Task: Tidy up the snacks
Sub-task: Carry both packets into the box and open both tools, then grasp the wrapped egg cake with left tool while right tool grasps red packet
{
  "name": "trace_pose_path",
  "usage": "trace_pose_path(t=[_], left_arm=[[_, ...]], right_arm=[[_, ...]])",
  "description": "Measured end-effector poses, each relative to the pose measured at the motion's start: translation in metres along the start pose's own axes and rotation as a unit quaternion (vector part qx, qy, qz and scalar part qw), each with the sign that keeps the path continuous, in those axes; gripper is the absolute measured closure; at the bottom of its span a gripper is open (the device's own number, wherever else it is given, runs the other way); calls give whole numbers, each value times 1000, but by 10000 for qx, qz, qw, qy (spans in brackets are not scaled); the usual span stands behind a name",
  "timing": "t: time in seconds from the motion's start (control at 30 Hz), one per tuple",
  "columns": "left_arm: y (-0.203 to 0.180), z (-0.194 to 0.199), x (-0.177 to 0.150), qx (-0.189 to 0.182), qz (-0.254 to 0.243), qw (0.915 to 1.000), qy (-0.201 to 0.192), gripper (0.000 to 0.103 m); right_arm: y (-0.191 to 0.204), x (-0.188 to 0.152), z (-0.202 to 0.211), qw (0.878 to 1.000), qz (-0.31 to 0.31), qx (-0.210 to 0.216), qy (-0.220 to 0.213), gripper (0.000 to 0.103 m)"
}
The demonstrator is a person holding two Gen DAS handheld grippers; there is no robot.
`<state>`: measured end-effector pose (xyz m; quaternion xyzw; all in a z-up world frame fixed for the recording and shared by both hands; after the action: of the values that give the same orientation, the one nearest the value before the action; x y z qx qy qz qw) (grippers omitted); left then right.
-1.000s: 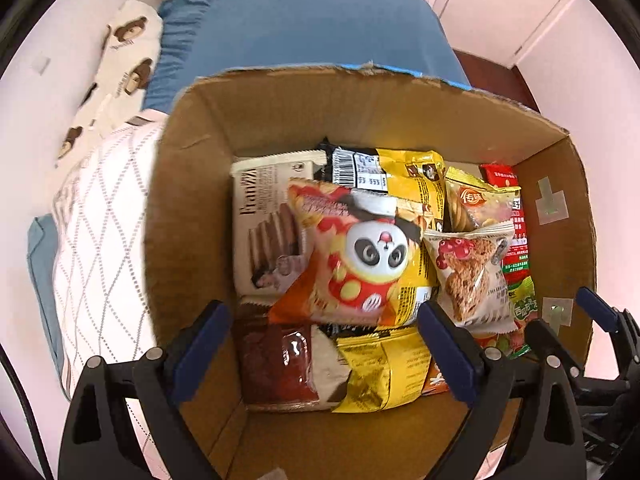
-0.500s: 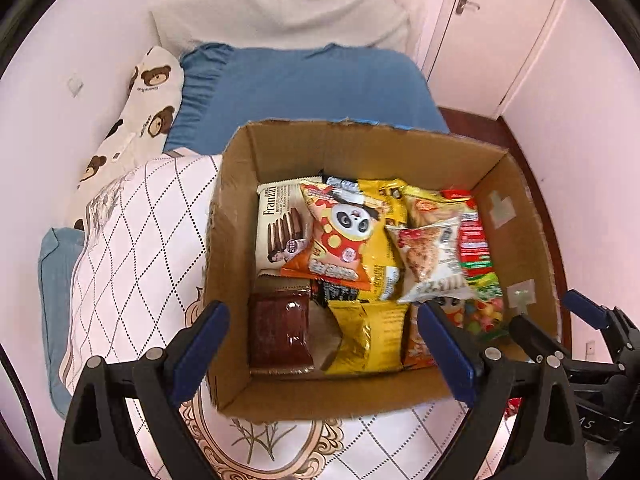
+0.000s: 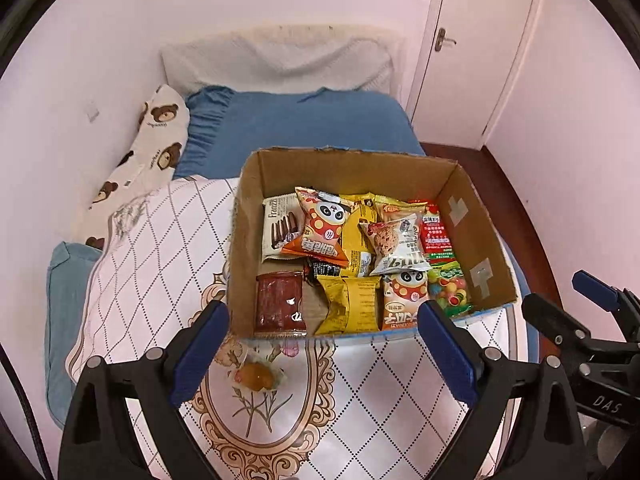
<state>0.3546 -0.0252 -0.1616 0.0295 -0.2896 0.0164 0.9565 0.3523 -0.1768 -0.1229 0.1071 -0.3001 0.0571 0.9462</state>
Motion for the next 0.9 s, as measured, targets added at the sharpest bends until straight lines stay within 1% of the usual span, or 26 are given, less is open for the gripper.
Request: trace_pose_path(t=[0.1,0.23,0.4,0.47,0.53,0.63,0.7,0.73,0.77,0.8,0.83,0.87,0.9], left_arm=[[0,19,-6,47,0,9997,-231,7],[-2,40,-15,76,-8,9990,-446,7],[-2,53,-20,85,19,9984,-556,7],[0,53,-21,97,75,9984,-554,7],[1,49,-24,119,146,9986,-501,7],[3,33,-37,173,262,9991,-274,7],[3,17,-51,247,290,9993,-46,6],[2,9,-59,277,287,9992,53,6],[2,-1,-69,321,283,9989,192,6],[1,-8,-76,339,272,9987,284,6],[0,-19,-87,363,277,9979,459,6],[0,-29,-98,376,301,9969,621,6],[-1,-35,-106,381,301,9964,699,6]], right_arm=[[5,-4,19,9998,39,-15,-193,3],[10,-8,39,9993,54,38,-368,3],[12,-11,52,9986,51,65,-516,3],[11,-14,54,9986,-13,155,-510,3],[6,-18,53,9978,-205,421,-468,3],[-14,-32,44,9967,-507,561,-290,3],[-37,-47,33,9957,-764,512,-121,3],[-50,-56,23,9948,-895,477,32,3],[-65,-69,10,9931,-1053,399,320,3],[-74,-79,-1,9916,-1128,395,499,3],[-88,-93,-16,9887,-1225,379,777,3],[-98,-102,-24,9865,-1324,279,921,3],[-112,-114,-33,9846,-1430,169,990,3]])
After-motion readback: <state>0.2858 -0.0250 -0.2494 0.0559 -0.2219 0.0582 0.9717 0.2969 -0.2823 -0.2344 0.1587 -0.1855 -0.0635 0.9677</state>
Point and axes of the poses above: each gripper's, at about its wrist camera, not at the fingertips, and z roughly against the way its jaws point, y to its left, x to its top, the point moved 8 cm from there along -z, roughly the way its jaws point, and after that the axes turned 7 degrees about x, right-handed, at the moved point
